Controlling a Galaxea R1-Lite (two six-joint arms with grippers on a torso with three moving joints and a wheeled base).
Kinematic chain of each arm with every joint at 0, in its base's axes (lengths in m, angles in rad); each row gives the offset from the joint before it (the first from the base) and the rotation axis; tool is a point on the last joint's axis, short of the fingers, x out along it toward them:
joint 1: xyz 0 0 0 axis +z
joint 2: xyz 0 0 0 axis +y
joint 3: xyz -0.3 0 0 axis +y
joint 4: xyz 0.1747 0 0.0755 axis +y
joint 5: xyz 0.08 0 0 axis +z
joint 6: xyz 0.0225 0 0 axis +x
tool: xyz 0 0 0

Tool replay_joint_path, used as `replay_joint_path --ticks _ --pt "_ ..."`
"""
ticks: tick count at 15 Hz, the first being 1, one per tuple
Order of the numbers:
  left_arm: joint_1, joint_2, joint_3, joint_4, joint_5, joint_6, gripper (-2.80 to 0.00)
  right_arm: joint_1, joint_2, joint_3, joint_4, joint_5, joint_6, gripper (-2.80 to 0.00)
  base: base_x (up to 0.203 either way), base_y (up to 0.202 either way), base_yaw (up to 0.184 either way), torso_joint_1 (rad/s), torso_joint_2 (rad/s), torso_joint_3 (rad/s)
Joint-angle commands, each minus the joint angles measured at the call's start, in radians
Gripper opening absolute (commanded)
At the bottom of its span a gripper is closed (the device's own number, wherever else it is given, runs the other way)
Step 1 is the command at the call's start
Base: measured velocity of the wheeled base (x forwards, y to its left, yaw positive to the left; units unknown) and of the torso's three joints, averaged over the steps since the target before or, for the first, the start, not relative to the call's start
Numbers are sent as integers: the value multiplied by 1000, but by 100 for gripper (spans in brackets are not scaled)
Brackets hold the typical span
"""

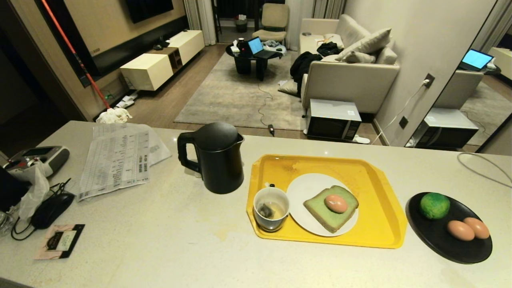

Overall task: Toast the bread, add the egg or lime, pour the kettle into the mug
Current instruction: Pick up the kettle

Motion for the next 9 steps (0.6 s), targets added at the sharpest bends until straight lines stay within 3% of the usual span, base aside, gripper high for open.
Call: replay_joint_path --ticks 1,9 --pt "0 0 0 -1 -1 0 -280 0 1 3 0 0 0 -280 0 0 0 0 0 0" --pt "0 0 0 -1 0 0 -280 0 1 3 0 0 0 -280 0 0 0 0 0 0"
